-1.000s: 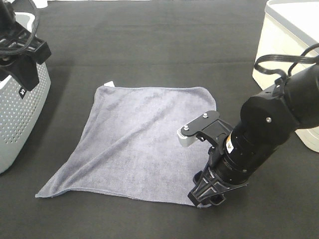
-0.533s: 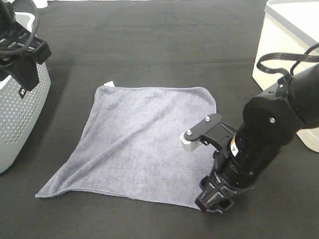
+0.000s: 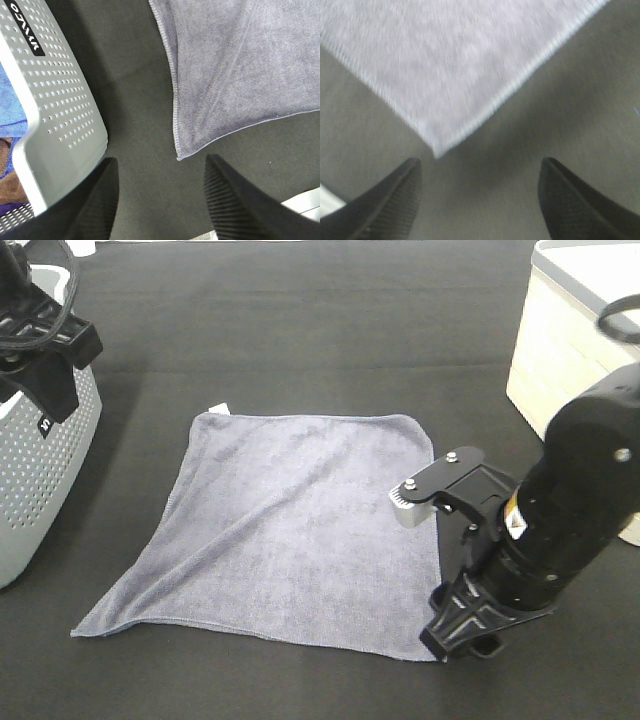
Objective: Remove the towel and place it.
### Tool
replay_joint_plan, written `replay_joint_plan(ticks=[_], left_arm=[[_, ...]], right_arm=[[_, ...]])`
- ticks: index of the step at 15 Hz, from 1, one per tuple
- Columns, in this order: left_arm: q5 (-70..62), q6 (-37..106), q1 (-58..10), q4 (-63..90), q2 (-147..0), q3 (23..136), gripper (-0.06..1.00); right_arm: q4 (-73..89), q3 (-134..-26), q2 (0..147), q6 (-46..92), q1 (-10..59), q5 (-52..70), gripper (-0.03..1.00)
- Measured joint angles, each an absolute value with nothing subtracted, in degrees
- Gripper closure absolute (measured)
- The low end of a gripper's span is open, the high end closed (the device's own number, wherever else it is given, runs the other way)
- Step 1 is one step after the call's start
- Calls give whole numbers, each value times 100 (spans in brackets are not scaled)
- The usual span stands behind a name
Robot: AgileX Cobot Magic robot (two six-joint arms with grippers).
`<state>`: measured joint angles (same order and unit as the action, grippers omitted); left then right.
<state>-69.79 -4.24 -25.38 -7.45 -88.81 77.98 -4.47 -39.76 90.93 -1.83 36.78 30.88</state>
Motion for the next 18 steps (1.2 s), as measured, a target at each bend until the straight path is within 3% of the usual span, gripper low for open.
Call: replay_joint_plan(ticks=[5, 8, 11, 14, 15, 18], left_arm=[[-6979, -487, -2538, -745, -8881, 7798, 45], [-6979, -619, -2538, -814, -8881, 7798, 43], [-6979, -940, -2538, -928, -8824, 7798, 33], [-6990, -1014, -2510, -1054, -8503, 7798, 29], [-6990, -1014, -2355, -1037, -8400, 7798, 29], [-6996, -837, -1060, -945, -7930, 7798, 29]], right_arm=[[-510, -4051, 8073, -189, 3678, 3896, 32], [-510, -4681, 7769, -189, 3678, 4778, 32], [-510, -5409, 7706, -498, 3678, 5747, 32], [-676, -6033, 7706, -940, 3678, 6411, 30], [-688, -6199, 7706, -985, 3615, 6520, 29], [-453, -6600, 7609, -814, 2492, 6635, 29]])
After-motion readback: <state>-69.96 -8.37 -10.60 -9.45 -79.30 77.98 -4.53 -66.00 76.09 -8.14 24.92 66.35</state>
